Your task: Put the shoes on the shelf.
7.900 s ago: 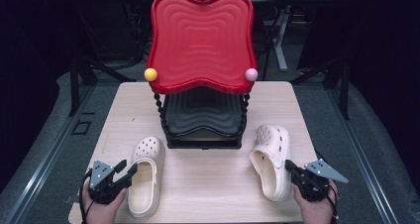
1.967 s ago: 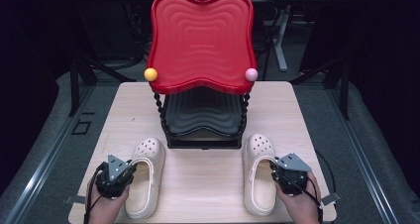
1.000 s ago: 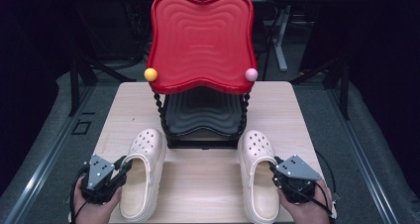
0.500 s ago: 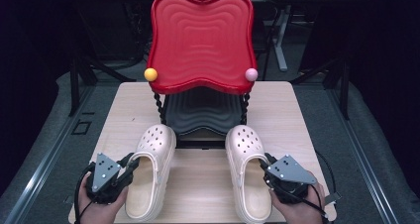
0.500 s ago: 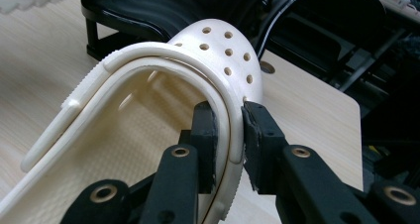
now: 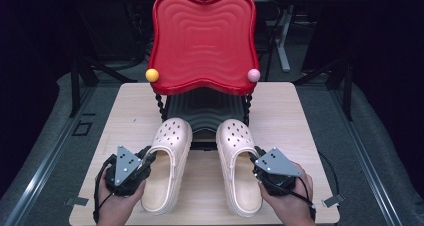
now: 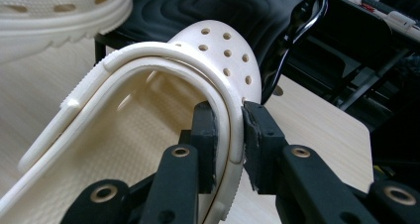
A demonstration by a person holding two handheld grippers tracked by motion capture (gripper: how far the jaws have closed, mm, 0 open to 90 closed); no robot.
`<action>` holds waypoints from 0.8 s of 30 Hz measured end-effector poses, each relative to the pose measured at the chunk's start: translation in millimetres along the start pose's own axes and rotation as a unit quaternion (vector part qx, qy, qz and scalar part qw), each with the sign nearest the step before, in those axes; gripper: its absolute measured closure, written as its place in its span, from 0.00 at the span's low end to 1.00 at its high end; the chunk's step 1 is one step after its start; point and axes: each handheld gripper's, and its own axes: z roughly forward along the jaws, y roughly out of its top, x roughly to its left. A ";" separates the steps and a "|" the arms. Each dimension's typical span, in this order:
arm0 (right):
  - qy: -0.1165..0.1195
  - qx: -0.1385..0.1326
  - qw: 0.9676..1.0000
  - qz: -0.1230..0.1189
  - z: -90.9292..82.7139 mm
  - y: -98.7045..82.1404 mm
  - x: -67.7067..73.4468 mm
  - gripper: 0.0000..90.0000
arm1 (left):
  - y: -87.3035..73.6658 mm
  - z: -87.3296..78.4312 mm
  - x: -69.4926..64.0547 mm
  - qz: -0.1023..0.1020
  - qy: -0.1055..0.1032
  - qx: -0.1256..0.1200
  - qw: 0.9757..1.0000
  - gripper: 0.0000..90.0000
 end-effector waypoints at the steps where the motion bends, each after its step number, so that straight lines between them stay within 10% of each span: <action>1: -0.001 -0.001 1.000 -0.001 2.2 1.6 0.3 0.84 | 1.8 2.6 -0.7 0.000 -0.002 -0.001 1.000 0.85; 24: -0.023 -0.007 1.000 -0.013 63.0 43.2 1.5 0.85 | 38.0 67.5 -10.7 0.016 0.025 -0.005 1.000 0.85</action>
